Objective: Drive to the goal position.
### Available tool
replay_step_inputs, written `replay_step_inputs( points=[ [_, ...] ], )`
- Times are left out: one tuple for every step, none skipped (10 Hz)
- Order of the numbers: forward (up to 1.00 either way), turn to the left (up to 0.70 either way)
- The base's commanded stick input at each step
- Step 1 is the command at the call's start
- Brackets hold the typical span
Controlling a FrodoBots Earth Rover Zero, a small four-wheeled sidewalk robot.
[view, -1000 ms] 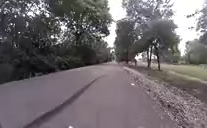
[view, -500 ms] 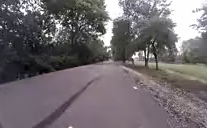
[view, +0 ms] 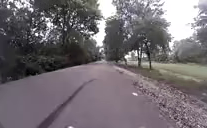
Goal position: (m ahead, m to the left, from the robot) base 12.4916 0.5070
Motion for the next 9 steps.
replay_step_inputs(
  points=[
    [1.00, 0.00],
    [1.00, 0.00],
    [1.00, -0.01],
    [1.00, -0.01],
    [1.00, -0.01],
    [1.00, -0.01],
    [1.00, -0.01],
    [1.00, -0.01],
    [1.00, -0.01]
  ],
)
